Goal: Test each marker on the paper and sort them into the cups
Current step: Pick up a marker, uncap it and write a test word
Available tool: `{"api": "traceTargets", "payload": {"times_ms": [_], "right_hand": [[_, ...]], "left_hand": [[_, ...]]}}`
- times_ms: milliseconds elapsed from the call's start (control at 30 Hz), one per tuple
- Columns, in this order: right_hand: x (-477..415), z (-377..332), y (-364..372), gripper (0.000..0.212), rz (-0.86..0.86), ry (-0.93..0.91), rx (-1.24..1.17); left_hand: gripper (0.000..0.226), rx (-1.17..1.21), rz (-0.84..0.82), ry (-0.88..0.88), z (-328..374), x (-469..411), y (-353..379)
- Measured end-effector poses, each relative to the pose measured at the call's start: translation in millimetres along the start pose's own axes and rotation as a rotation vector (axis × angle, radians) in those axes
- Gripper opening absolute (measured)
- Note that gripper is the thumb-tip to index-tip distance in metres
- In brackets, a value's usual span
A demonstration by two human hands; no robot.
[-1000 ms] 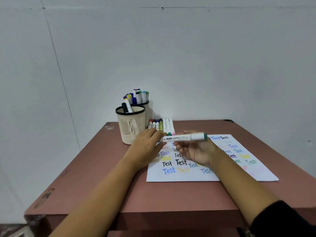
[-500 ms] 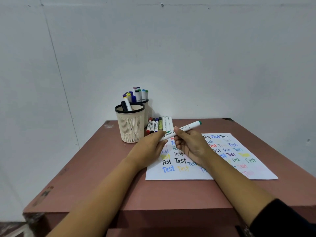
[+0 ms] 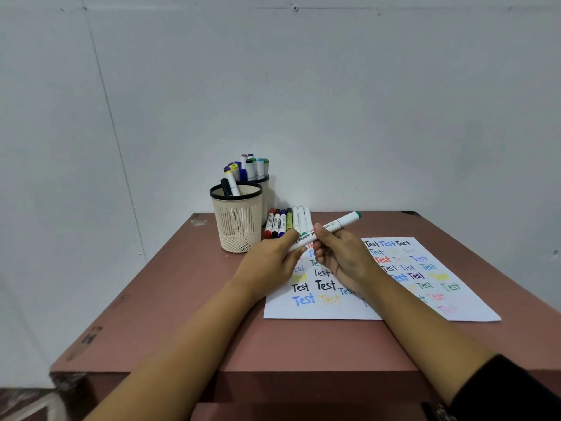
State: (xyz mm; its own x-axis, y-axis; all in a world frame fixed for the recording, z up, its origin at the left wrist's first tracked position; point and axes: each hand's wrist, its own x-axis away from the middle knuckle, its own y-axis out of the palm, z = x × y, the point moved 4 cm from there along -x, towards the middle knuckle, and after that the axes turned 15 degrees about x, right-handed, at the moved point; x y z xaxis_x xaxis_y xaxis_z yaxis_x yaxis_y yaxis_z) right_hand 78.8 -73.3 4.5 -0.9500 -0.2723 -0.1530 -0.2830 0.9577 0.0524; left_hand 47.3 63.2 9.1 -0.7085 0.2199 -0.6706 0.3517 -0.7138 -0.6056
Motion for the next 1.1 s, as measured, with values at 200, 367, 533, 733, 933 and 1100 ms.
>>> {"api": "traceTargets", "payload": {"times_ms": [200, 367, 533, 733, 933, 1100], "right_hand": [[1, -3, -1, 0.012, -0.003, -0.032, 0.009], [0, -5, -9, 0.016, 0.133, 0.012, -0.193], [-1, 0, -18, 0.03, 0.113, 0.082, -0.347], [0, -5, -13, 0.016, 0.153, 0.045, -0.24], [4, -18, 4, 0.015, 0.029, 0.028, 0.045], [10, -21, 28, 0.017, 0.016, -0.055, 0.322]], "left_hand": [[0.034, 0.024, 0.035, -0.109, -7, 1, -5], [0.036, 0.136, -0.011, -0.216, -13, -1, -3], [0.017, 0.221, 0.121, -0.412, -33, -1, -8], [0.019, 0.284, 0.142, -0.551, -46, 0, -9], [0.018, 0.346, 0.146, -0.599, -50, 1, -8], [0.017, 0.343, 0.136, -0.591, -49, 0, -9]]}}
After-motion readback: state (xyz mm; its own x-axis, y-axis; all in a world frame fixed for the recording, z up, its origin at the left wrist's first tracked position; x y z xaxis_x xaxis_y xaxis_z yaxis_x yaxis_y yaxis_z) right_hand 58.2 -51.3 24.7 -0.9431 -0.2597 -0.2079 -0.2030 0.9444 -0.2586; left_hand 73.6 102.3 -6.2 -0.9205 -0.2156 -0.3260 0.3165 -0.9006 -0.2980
